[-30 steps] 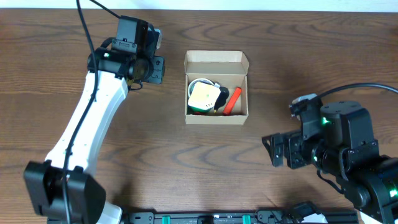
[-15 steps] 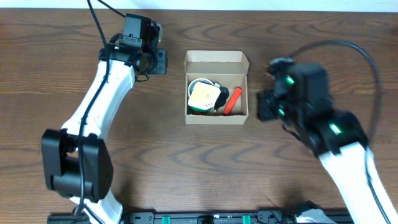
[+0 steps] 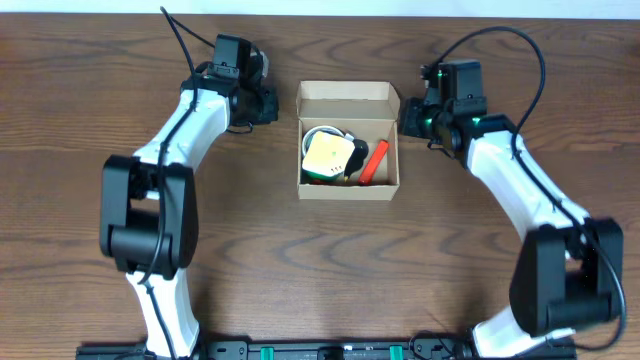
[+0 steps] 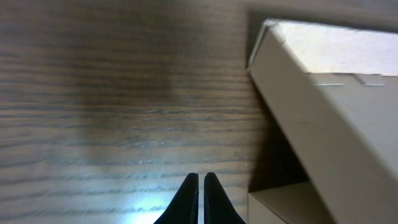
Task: Pack container
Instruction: 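Grasp the box lid with both grippers and close it over the box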
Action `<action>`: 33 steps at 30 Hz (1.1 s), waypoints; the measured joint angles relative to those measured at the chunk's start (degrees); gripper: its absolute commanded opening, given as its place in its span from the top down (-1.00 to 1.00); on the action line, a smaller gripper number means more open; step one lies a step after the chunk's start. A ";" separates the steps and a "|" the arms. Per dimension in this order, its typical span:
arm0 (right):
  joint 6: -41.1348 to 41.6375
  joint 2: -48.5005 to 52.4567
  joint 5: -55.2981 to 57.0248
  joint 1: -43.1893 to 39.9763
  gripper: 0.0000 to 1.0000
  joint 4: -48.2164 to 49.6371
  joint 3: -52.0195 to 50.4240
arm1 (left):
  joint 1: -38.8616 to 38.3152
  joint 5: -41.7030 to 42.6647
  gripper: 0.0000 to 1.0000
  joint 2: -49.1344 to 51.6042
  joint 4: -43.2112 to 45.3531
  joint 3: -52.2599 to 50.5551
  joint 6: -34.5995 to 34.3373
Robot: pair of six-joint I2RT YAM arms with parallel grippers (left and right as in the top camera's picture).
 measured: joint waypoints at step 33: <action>18.73 20.76 -26.88 -5.46 0.97 35.54 -0.11 | 1.33 16.13 0.88 7.50 1.51 9.20 -4.00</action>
